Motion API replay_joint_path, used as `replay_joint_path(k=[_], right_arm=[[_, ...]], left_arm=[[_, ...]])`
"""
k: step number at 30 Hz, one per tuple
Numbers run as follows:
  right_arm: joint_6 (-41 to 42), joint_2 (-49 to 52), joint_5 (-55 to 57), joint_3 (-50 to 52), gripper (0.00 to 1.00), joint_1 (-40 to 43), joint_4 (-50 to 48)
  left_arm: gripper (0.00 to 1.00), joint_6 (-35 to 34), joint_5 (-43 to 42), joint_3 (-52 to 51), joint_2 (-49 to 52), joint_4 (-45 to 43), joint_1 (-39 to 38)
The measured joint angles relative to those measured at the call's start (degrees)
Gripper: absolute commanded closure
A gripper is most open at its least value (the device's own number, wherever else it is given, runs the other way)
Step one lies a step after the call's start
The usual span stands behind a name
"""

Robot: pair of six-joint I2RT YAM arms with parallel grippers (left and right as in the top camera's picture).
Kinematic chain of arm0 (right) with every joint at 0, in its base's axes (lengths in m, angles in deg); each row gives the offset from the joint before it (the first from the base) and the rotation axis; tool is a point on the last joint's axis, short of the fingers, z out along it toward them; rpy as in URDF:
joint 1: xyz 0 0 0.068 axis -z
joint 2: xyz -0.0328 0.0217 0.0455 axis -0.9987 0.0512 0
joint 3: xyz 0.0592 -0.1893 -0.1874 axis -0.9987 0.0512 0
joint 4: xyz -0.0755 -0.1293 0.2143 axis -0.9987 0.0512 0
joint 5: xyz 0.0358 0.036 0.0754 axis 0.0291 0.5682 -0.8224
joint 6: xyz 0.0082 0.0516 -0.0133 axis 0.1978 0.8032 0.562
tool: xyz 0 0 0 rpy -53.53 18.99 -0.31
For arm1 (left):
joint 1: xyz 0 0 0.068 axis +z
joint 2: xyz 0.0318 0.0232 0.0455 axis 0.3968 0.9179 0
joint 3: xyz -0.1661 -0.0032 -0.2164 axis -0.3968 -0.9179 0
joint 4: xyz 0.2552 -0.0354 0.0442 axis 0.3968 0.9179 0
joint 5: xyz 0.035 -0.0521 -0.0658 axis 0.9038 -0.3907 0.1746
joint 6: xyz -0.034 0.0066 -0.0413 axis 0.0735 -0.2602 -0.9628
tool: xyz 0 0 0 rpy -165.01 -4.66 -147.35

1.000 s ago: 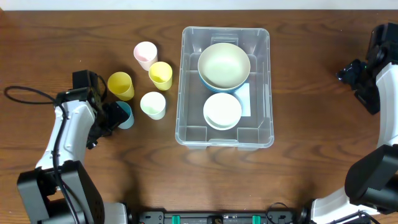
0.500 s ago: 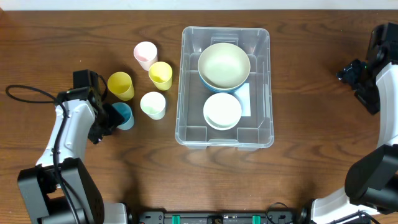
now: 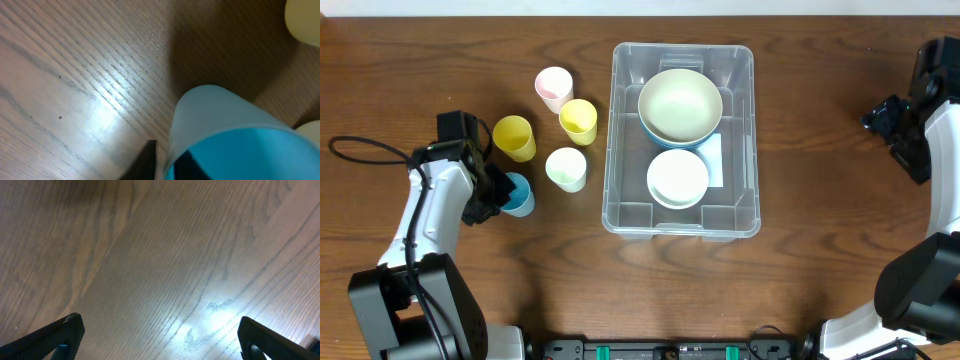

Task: Pack container
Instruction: 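Reach the left gripper to the light blue cup and grasp it, then carry the light blue cup into the container's front right and release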

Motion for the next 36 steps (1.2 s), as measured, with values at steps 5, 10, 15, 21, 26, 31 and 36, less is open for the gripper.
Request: replay_joint_path(k=[5,10,15,21,26,31,36], right_arm=[[0.00,0.00,0.00,0.00,0.01,0.00,0.00],[0.00,0.00,0.02,0.00,0.01,0.00,0.00],[0.00,0.00,0.00,0.00,0.01,0.00,0.00],[0.00,0.00,0.00,0.00,0.01,0.00,0.02],[0.00,0.00,0.00,0.00,0.01,0.00,-0.02],[0.00,0.00,0.00,0.00,0.01,0.00,0.00],[0.00,0.00,0.00,0.00,0.01,0.00,0.00]], left_arm=[[0.94,-0.07,0.04,0.00,0.00,-0.33,0.00],[0.94,-0.04,0.02,0.00,0.00,-0.98,0.00],[0.94,-0.04,0.04,1.90,-0.09,2.93,0.02],[0.94,0.02,0.24,13.73,-4.59,13.90,0.04],[0.94,0.13,-0.66,22.18,-14.56,19.76,-0.44],[0.94,0.11,-5.97,23.67,-24.35,20.72,-6.10],[0.94,-1.36,-9.88,23.67,-26.38,19.45,-18.86]])
